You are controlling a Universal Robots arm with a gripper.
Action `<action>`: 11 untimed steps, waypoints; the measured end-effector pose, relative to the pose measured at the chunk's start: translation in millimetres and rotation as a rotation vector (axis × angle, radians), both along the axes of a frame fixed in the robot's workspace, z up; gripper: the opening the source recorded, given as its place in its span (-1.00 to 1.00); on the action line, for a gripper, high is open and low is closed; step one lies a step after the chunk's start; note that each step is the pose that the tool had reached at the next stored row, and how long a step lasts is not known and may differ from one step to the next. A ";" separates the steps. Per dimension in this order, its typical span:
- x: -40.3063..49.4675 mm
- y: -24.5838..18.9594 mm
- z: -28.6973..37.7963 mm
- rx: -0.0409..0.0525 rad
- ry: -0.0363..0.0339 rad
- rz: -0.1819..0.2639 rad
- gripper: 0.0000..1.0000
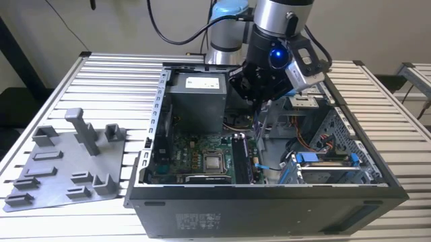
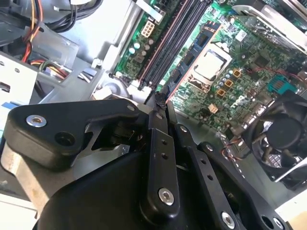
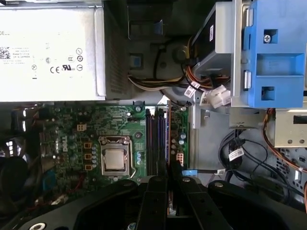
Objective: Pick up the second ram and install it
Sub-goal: 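Insert the second ram into the second slot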
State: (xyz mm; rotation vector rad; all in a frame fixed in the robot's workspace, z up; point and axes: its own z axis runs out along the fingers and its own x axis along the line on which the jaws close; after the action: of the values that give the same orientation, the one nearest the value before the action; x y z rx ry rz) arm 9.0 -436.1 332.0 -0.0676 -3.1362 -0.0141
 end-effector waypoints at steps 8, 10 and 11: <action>0.0 0.0 -13.3 -0.0023 -0.0008 0.000 -0.72; 0.0 0.0 -14.5 -0.0033 -0.0014 0.000 -0.72; 0.0 0.0 -14.6 -0.0037 -0.0014 0.000 -0.72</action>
State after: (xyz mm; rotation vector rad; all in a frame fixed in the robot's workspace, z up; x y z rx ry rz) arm 9.0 -436.1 317.4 -0.0677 -3.1376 -0.0084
